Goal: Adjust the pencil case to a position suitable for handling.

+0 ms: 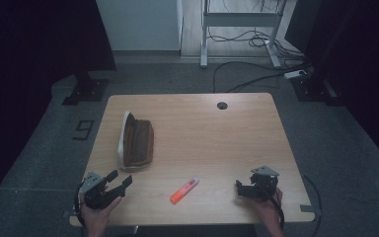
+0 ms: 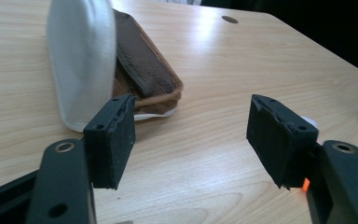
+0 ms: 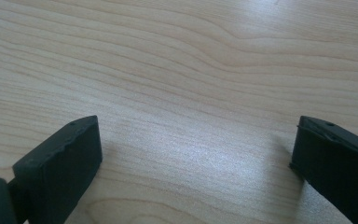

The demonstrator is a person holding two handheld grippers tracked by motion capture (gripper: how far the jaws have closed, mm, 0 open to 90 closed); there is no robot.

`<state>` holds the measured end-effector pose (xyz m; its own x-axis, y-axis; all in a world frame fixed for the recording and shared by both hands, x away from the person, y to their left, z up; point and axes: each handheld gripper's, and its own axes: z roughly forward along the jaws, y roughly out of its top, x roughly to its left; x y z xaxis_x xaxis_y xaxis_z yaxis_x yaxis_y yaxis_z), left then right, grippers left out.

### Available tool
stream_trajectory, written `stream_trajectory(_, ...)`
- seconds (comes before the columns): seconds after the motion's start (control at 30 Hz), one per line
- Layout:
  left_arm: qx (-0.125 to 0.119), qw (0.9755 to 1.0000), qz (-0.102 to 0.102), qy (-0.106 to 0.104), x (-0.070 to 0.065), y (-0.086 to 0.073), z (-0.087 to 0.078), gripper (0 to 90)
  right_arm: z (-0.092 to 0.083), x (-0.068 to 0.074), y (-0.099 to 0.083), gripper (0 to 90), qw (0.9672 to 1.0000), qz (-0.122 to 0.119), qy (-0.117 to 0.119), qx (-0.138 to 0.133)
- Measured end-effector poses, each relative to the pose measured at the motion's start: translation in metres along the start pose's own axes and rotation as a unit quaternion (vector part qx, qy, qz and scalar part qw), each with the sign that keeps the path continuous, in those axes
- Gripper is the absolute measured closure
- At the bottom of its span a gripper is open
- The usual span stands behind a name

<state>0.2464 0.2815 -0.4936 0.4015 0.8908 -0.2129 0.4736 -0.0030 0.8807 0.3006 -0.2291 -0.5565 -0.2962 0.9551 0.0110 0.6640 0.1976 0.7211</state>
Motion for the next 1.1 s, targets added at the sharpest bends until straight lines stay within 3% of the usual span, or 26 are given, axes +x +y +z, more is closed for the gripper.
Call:
stream_trajectory(0.43, -0.005, 0.9994, -0.009, 0.034, 0.015, 0.002, -0.004, 24.7, 0.0, 0.0, 0.0, 1.2, 1.0, 0.0, 0.0, 0.0)
stream_trajectory(1.1, 0.02, 0.9982, 0.012, 0.055, 0.024, 0.02, 0.033, 20.2, 0.001, -0.001, 0.001, 1.4, 1.0, -0.001, 0.002, 0.001)
